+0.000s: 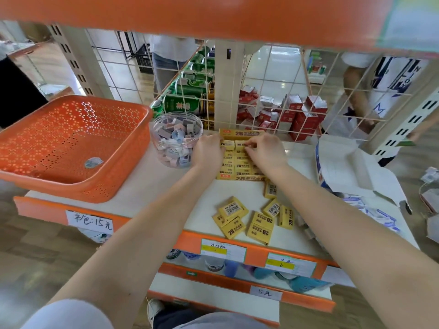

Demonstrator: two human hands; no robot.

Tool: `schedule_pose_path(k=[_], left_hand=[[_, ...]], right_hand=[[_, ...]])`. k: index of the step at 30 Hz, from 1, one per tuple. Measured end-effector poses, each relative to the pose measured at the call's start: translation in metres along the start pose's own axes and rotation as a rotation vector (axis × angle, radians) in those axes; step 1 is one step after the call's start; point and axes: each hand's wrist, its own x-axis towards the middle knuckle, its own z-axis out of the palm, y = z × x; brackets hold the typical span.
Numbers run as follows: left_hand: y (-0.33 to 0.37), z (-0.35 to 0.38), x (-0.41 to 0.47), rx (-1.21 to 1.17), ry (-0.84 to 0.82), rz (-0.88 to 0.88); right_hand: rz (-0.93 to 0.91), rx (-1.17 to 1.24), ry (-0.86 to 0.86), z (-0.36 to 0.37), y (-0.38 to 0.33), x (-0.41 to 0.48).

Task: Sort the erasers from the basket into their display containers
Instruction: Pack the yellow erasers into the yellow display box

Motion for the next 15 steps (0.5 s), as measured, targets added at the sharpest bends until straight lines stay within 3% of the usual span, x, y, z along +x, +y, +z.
schedule_pose_path(k=[6, 15], left_hand=[[0.007, 0.009, 0.001, 0.064, 0.107, -0.016], [0.007, 0.013, 0.001, 0.136, 0.167, -0.005]], right_hand=[[-0.019, -0.019, 0.045, 0.007, 0.003, 0.001], [0.107, 0.179, 0.104, 0.011, 0.005, 0.004]])
